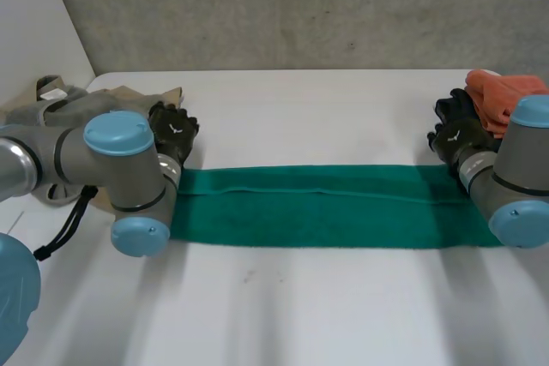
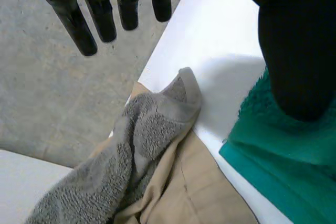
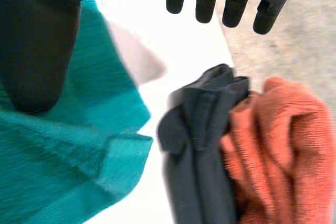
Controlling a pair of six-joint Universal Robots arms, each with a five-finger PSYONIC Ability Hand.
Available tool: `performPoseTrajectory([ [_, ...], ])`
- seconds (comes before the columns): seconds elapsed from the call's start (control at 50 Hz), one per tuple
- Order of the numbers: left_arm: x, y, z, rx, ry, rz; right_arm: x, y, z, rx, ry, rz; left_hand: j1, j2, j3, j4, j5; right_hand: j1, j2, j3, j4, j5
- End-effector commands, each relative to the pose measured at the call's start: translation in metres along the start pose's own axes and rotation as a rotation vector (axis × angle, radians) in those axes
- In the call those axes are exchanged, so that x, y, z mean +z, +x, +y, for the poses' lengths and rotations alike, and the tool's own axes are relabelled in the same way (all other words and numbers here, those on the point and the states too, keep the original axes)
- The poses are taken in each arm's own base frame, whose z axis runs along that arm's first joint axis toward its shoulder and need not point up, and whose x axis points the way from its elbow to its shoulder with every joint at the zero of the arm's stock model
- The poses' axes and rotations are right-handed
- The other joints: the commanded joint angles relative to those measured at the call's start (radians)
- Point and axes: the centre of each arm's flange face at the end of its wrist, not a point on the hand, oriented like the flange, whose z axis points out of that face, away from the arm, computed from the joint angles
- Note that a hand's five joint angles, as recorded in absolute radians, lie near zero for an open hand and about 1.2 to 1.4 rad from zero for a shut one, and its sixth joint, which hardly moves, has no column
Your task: Fold the laundry.
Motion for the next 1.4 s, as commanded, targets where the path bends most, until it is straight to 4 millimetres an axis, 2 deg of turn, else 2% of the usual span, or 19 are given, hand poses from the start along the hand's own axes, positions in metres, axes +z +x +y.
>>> performPoseTrajectory([
  [0.02, -0.010, -0.016, -0.021, -0.005, 0.042, -0.035, -0.007, 0.029, -0.013, 0.081, 0.038, 0.108, -0.018, -0.045, -0.048, -0.038, -0.051, -0.051, -0.037, -0.037, -0.044, -0.050],
  [0.06, -0.018, -0.025, -0.028, -0.015, 0.051, -0.038, -0.017, 0.038, -0.017, 0.107, 0.040, 0.113, -0.018, -0.045, -0.048, -0.038, -0.051, -0.051, -0.037, -0.037, -0.044, -0.050],
  [0.14, -0.035, -0.027, -0.029, -0.011, 0.061, -0.009, -0.036, 0.037, -0.020, 0.114, 0.016, 0.042, -0.018, -0.045, -0.048, -0.038, -0.051, -0.051, -0.037, -0.037, -0.044, -0.050],
  [0.2, -0.041, -0.021, -0.028, -0.002, 0.089, 0.049, -0.049, 0.034, -0.012, 0.129, -0.043, -0.060, -0.018, -0.045, -0.048, -0.038, -0.051, -0.051, -0.037, -0.037, -0.044, -0.050],
  [0.28, -0.041, -0.011, -0.026, 0.009, 0.128, 0.114, -0.052, 0.035, -0.001, 0.157, -0.077, -0.124, -0.018, -0.045, -0.048, -0.038, -0.051, -0.051, -0.037, -0.037, -0.044, -0.050],
  [0.32, -0.037, -0.007, -0.023, 0.011, 0.131, 0.126, -0.047, 0.034, 0.000, 0.160, -0.057, -0.123, -0.018, -0.045, -0.048, -0.038, -0.051, -0.051, -0.037, -0.037, -0.044, -0.050],
  [0.44, -0.009, 0.009, -0.007, 0.008, 0.122, 0.120, -0.012, 0.020, 0.009, 0.188, 0.043, -0.056, -0.018, -0.045, -0.048, -0.038, -0.051, -0.051, -0.037, -0.037, -0.044, -0.050],
  [0.66, 0.048, 0.007, 0.001, -0.020, 0.234, -0.032, 0.051, 0.012, 0.020, 0.333, 0.224, 0.139, -0.009, -0.035, -0.039, -0.028, -0.042, -0.051, -0.037, -0.037, -0.044, -0.050],
  [0.72, 0.062, -0.005, -0.001, -0.034, 0.265, -0.104, 0.057, 0.014, 0.020, 0.344, 0.242, 0.188, 0.015, -0.012, -0.015, -0.005, -0.018, -0.051, -0.037, -0.037, -0.044, -0.050],
  [0.82, 0.061, -0.010, -0.008, -0.069, 0.292, -0.122, 0.055, 0.037, 0.012, 0.386, 0.289, 0.320, 0.020, -0.006, -0.009, 0.001, -0.012, -0.051, -0.037, -0.037, -0.044, -0.050],
  [0.86, 0.055, -0.014, -0.016, -0.099, 0.302, -0.117, 0.050, 0.043, 0.009, 0.400, 0.290, 0.322, 0.020, -0.006, -0.009, 0.001, -0.012, -0.051, -0.037, -0.037, -0.044, -0.050],
  [0.94, 0.035, -0.024, -0.023, -0.125, 0.290, -0.098, 0.024, 0.060, 0.000, 0.408, 0.245, 0.294, 0.020, -0.006, -0.009, 0.001, -0.012, -0.051, -0.037, -0.037, -0.044, -0.050],
  [1.02, 0.006, -0.034, -0.026, -0.129, 0.271, -0.073, -0.011, 0.061, -0.006, 0.426, 0.142, 0.175, 0.018, -0.009, -0.012, -0.002, -0.015, -0.051, -0.037, -0.037, -0.044, -0.050],
  [1.04, 0.000, -0.036, -0.027, -0.131, 0.268, -0.068, -0.025, 0.059, -0.003, 0.437, 0.092, 0.115, 0.018, -0.009, -0.012, -0.002, -0.015, -0.051, -0.037, -0.037, -0.044, -0.050],
  [1.08, -0.019, -0.039, -0.028, -0.148, 0.259, -0.049, -0.035, 0.058, 0.005, 0.446, 0.032, 0.063, 0.018, -0.009, -0.012, -0.002, -0.015, -0.043, -0.030, -0.030, -0.036, -0.043],
  [1.12, -0.036, -0.042, -0.028, -0.182, 0.254, -0.033, -0.048, 0.056, 0.024, 0.477, -0.077, -0.015, 0.015, -0.012, -0.015, -0.005, -0.018, 0.003, 0.017, 0.017, 0.011, 0.004],
  [1.18, -0.054, -0.046, -0.029, -0.253, 0.251, -0.012, -0.065, 0.049, 0.046, 0.513, -0.196, -0.117, 0.012, -0.015, -0.018, -0.008, -0.021, 0.021, 0.035, 0.035, 0.028, 0.022],
  [1.24, -0.065, -0.046, -0.030, -0.312, 0.258, 0.020, -0.075, 0.043, 0.056, 0.507, -0.224, -0.173, 0.012, -0.015, -0.018, -0.008, -0.021, 0.071, 0.084, 0.084, 0.078, 0.072],
  [1.4, -0.083, -0.037, -0.030, -0.413, 0.277, 0.117, -0.077, 0.031, 0.073, 0.426, -0.187, -0.181, 0.026, 0.000, -0.003, 0.007, -0.006, 0.165, 0.178, 0.179, 0.172, 0.166],
])
